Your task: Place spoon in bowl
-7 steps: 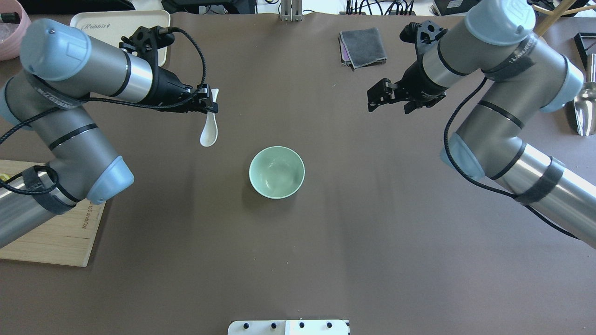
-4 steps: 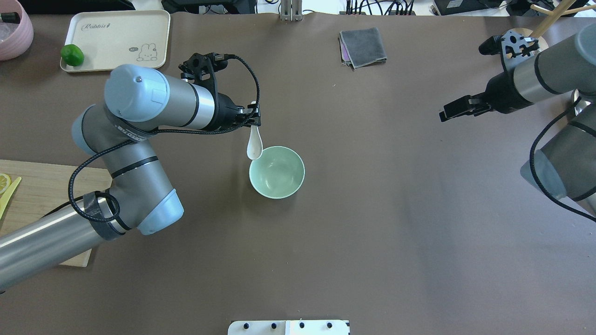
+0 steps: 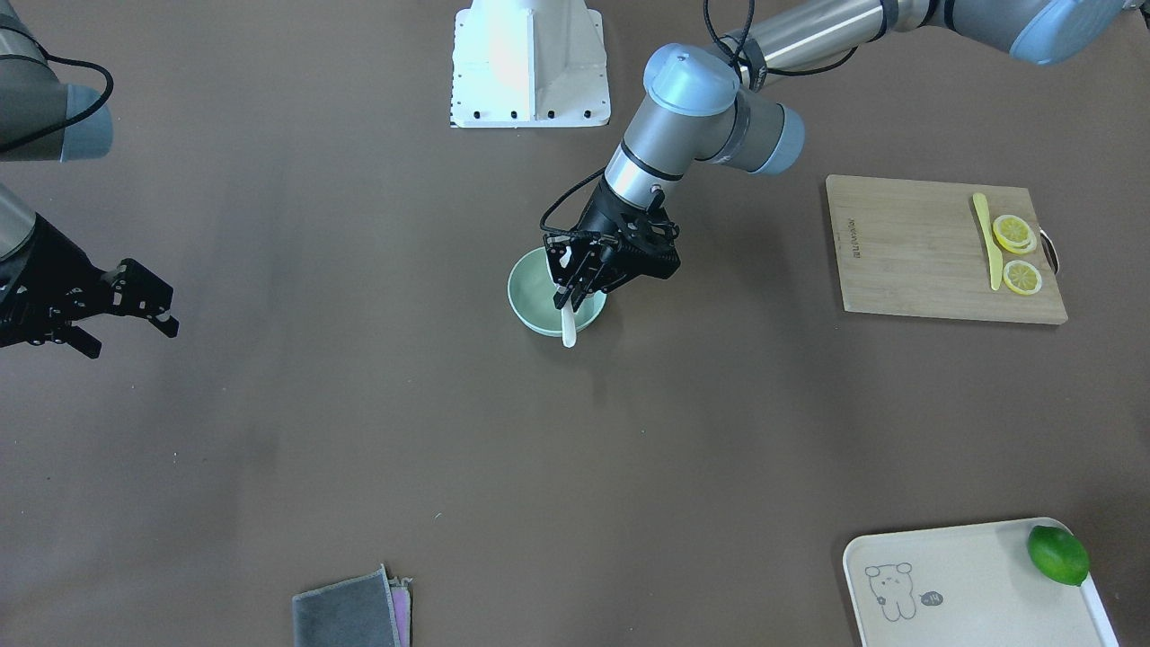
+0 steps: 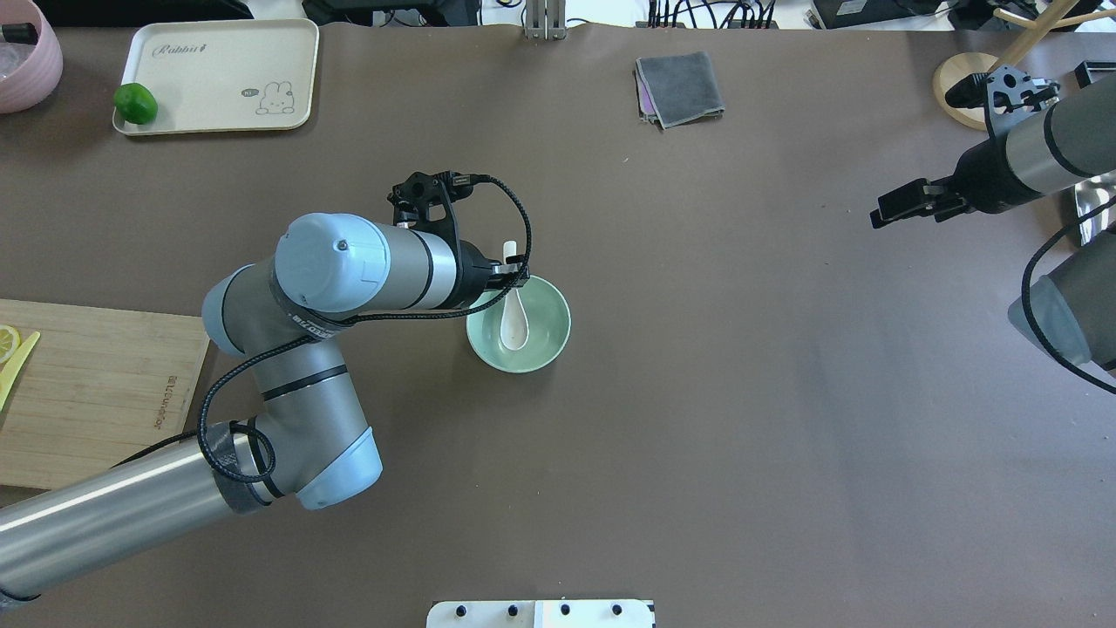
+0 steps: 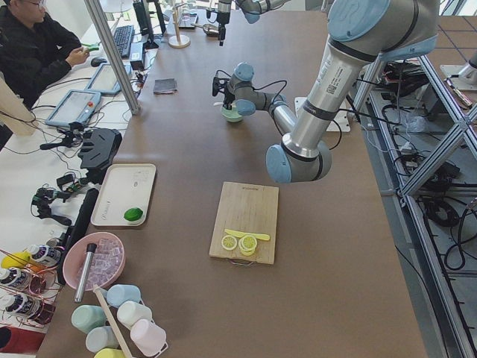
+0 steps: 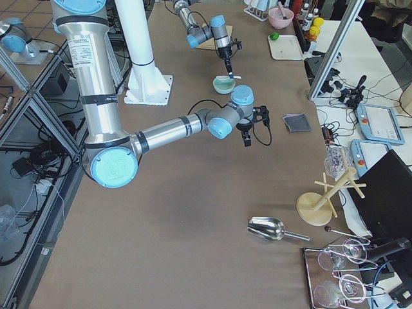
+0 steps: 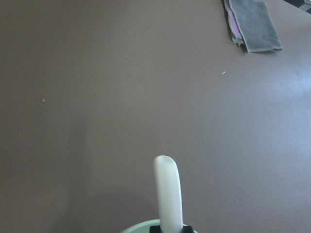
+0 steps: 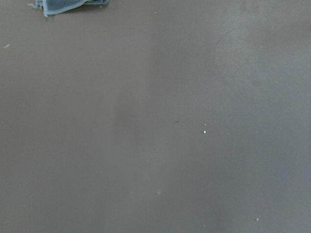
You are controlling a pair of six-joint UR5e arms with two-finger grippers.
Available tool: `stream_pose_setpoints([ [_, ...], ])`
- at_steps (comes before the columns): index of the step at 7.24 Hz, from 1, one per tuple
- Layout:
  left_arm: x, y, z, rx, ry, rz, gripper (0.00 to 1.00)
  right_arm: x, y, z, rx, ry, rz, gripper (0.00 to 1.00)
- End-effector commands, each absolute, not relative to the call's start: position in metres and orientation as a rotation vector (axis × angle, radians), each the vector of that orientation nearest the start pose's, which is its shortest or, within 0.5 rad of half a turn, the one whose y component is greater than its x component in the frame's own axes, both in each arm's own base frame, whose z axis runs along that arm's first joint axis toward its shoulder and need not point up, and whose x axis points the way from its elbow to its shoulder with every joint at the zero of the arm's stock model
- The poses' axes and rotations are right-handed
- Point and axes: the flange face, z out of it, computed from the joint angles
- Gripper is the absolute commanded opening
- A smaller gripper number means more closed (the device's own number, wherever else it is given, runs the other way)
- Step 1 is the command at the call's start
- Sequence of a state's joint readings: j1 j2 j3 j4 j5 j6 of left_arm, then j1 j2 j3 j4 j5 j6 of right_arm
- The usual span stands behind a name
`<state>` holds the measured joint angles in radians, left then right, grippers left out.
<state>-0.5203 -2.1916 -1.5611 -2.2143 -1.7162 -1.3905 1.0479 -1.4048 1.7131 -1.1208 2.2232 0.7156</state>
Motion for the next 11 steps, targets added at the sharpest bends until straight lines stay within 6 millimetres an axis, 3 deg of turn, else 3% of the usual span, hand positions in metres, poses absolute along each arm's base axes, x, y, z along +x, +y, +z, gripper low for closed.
stream_pose_setpoints([
  [1, 0.555, -0.439, 0.229, 0.293, 1.206, -0.192, 0.00, -0.203, -0.538, 0.458, 0.195, -0.928, -0.063, 1.00],
  [2, 0.554, -0.439, 0.226, 0.295, 1.210, -0.193, 0.33, -0.194, -0.537, 0.457, 0.188, -0.951, -0.083, 1.00],
  [3, 0.552, -0.441, 0.223, 0.314, 1.211, -0.205, 0.97, -0.190, -0.537, 0.460, 0.180, -0.957, -0.078, 1.00],
  [4, 0.544, -0.443, 0.223, 0.342, 1.207, -0.221, 0.98, -0.183, -0.536, 0.461, 0.167, -0.972, -0.072, 1.00],
  [5, 0.518, -0.460, 0.228, 0.385, 1.177, -0.236, 0.98, -0.172, -0.535, 0.468, 0.161, -0.971, -0.053, 1.00],
  [7, 0.453, -0.463, 0.240, 0.497, 1.088, -0.132, 0.98, -0.152, -0.528, 0.481, 0.137, -0.982, -0.023, 1.00],
  [8, 0.439, -0.474, 0.248, 0.541, 1.046, -0.094, 0.98, -0.137, -0.523, 0.493, 0.115, -0.993, 0.000, 1.00],
  [9, 0.410, -0.495, 0.266, 0.544, 0.969, -0.068, 0.98, -0.124, -0.518, 0.503, 0.098, -0.996, 0.024, 1.00],
  [11, 0.300, -0.545, 0.293, 0.484, 0.814, 0.069, 0.98, -0.099, -0.510, 0.527, 0.070, -0.967, 0.088, 1.00],
])
